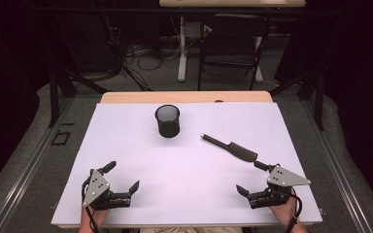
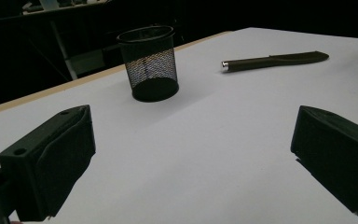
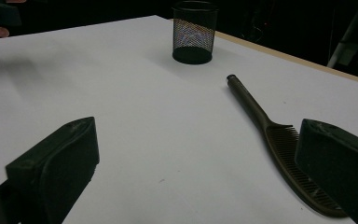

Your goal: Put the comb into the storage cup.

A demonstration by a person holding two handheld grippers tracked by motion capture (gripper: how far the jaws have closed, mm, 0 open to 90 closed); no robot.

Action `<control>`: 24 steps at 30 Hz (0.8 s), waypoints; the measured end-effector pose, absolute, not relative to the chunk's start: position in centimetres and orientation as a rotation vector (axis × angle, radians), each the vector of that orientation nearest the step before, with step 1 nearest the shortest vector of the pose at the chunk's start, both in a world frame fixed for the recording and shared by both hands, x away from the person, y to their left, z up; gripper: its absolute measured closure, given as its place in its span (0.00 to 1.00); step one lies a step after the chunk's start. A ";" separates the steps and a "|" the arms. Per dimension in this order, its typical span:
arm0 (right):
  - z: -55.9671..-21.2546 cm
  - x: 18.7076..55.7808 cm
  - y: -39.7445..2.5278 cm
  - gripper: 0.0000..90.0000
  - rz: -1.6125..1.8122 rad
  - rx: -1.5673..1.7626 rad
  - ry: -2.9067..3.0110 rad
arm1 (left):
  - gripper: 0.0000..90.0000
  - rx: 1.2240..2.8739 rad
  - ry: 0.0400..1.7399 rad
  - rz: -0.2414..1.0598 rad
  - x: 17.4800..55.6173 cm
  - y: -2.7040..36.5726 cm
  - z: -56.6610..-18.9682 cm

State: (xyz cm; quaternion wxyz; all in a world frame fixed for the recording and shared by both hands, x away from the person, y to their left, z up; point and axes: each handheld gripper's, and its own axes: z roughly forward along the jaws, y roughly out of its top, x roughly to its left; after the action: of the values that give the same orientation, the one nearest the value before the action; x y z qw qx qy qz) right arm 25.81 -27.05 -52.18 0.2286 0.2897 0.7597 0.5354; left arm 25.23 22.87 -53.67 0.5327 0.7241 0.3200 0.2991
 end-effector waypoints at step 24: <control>-51.5 27.9 -25.6 0.00 1.386 0.851 2.185 | 0.00 1.749 0.782 0.731 25.5 22.9 -53.5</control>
State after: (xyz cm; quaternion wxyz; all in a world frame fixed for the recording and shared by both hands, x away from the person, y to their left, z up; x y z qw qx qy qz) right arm 27.86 -25.63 -51.53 0.2073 0.3056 0.7849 0.4976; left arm 25.46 22.87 -53.49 0.5190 0.7290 0.3261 0.3046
